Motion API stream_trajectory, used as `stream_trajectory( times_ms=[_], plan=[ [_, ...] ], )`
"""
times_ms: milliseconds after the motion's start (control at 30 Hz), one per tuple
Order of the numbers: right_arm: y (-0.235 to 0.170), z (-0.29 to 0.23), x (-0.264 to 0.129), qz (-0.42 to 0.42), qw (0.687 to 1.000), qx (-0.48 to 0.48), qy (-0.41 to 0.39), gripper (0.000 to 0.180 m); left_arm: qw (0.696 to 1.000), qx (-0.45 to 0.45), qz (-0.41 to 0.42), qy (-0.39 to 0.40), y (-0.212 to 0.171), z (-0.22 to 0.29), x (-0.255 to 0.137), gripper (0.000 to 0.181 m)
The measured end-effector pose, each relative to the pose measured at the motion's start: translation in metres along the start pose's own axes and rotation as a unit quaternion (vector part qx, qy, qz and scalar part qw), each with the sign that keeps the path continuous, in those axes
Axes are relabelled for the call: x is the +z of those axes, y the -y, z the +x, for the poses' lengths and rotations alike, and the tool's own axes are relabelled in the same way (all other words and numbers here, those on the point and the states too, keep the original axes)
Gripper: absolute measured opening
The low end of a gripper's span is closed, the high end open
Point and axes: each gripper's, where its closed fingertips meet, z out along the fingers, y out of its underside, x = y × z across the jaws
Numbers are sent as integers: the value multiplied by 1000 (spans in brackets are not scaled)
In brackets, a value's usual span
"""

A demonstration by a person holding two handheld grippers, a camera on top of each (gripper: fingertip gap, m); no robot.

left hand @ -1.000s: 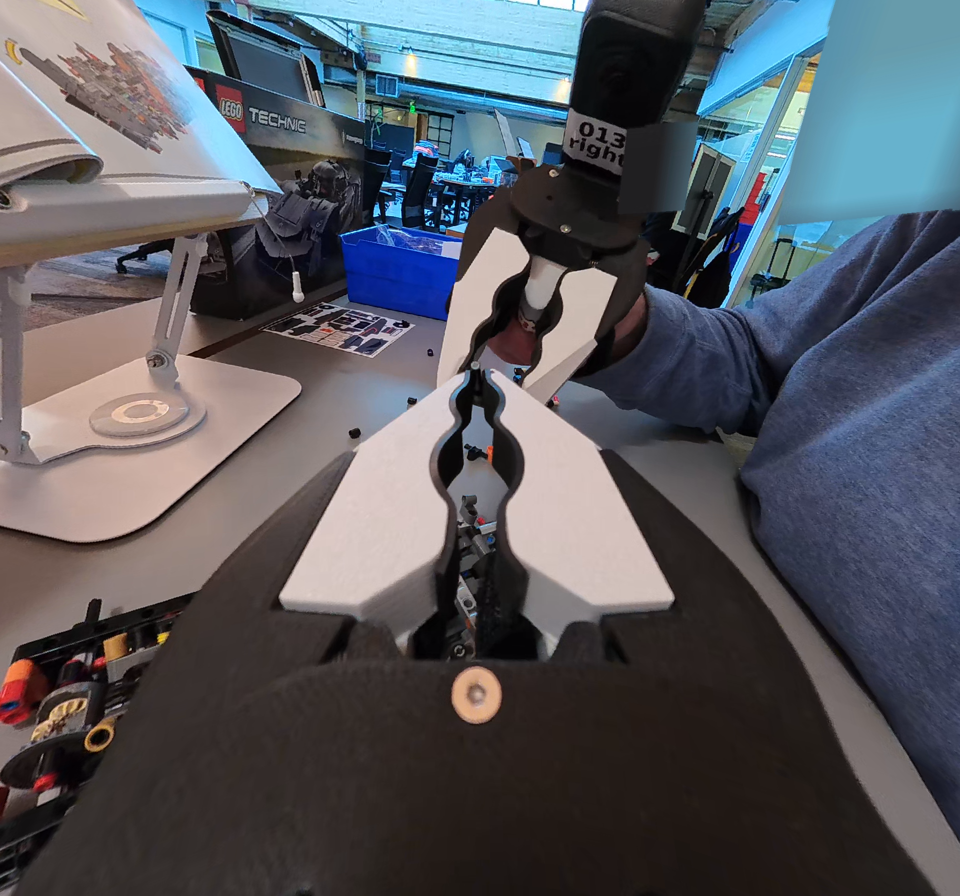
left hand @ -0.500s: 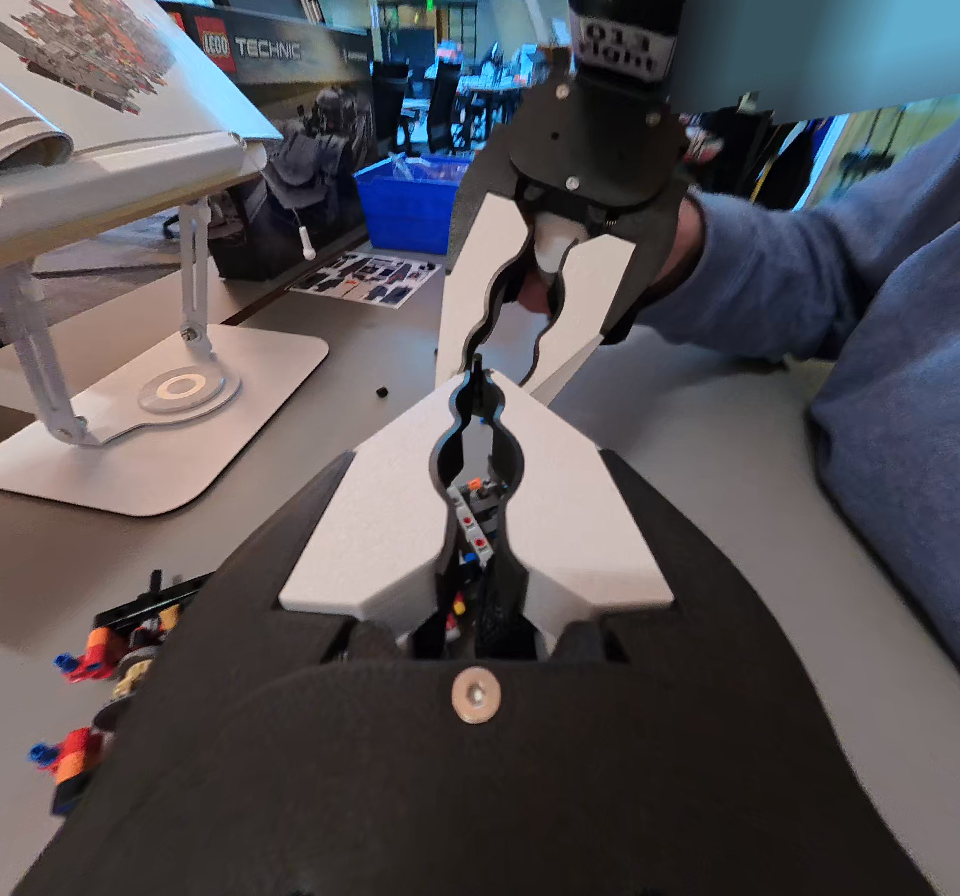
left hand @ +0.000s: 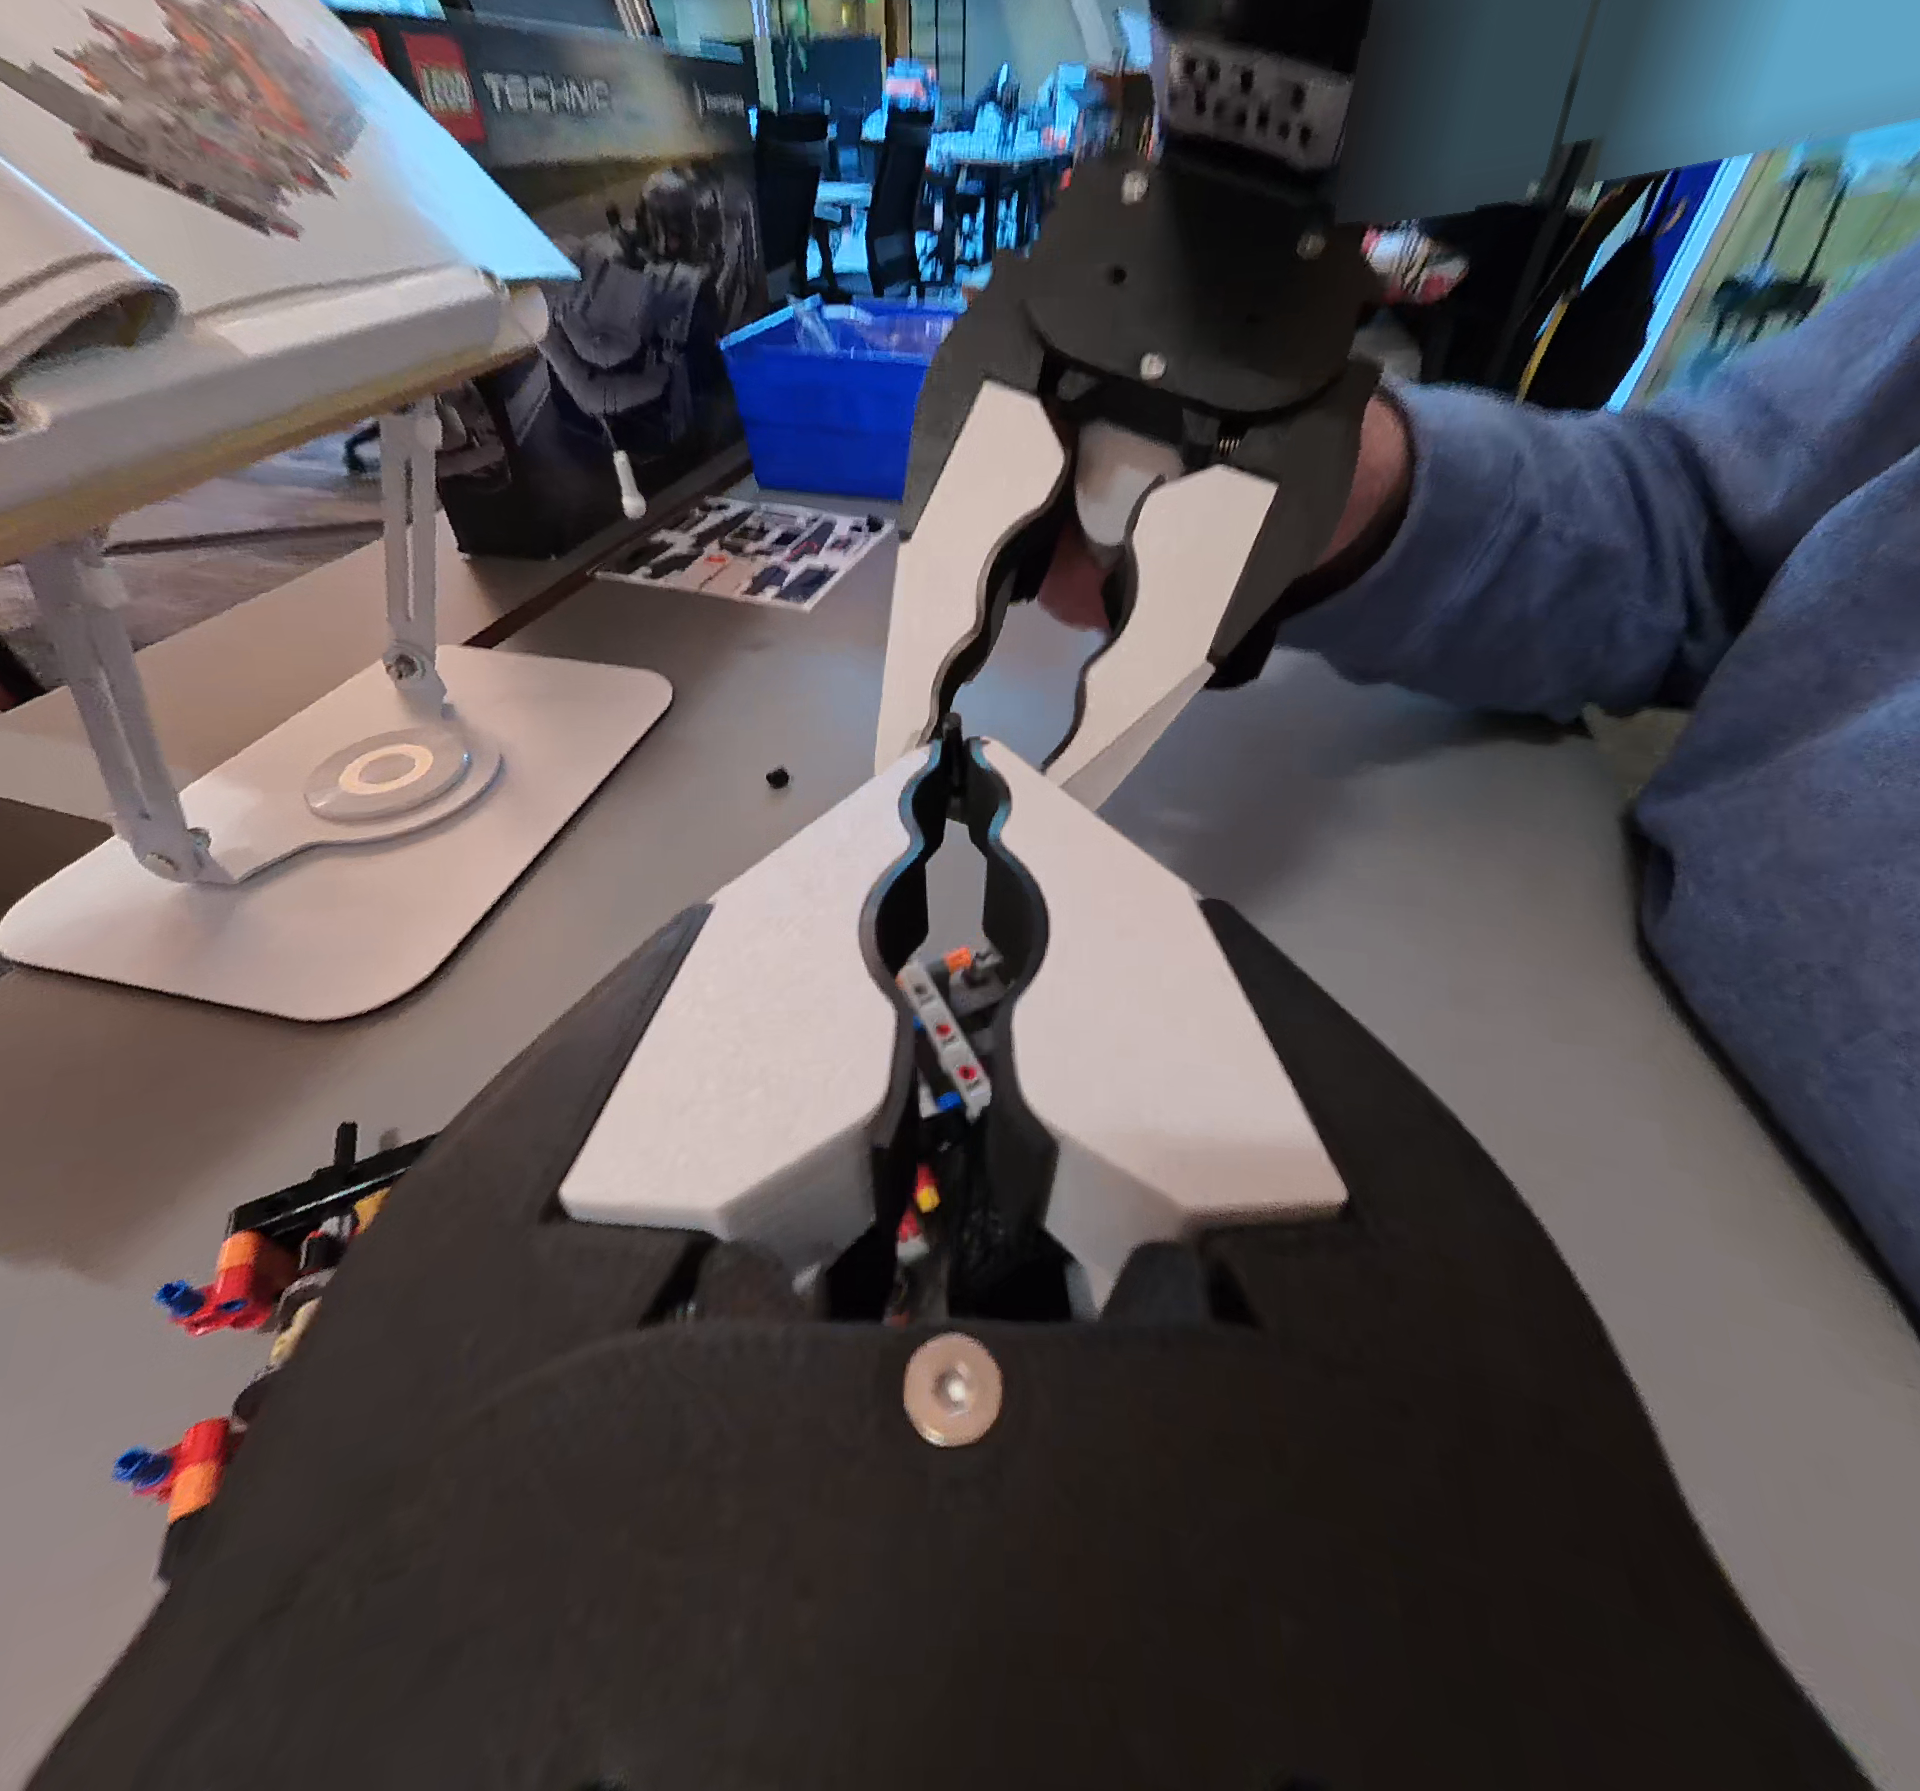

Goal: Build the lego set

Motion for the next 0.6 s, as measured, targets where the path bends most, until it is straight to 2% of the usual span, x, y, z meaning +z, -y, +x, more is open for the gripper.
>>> stream_trajectory(
  times_ms=[33,267,367,600],
  plan=[
    [2,-1,-1,11,1000,7,7,26,1000,-6,12,-2,4,0,-1,0],
    [15,-8,-3,94,990,78,68,36,997,-36,59,-18,16,1,-7,0],
    [15,-7,-2,102,990,81,62,24,997,-40,67,-26,18,3,-7,0],
    [12,-6,-1,74,994,65,48,23,997,-36,60,-26,16,2,-7,0]
  ],
)
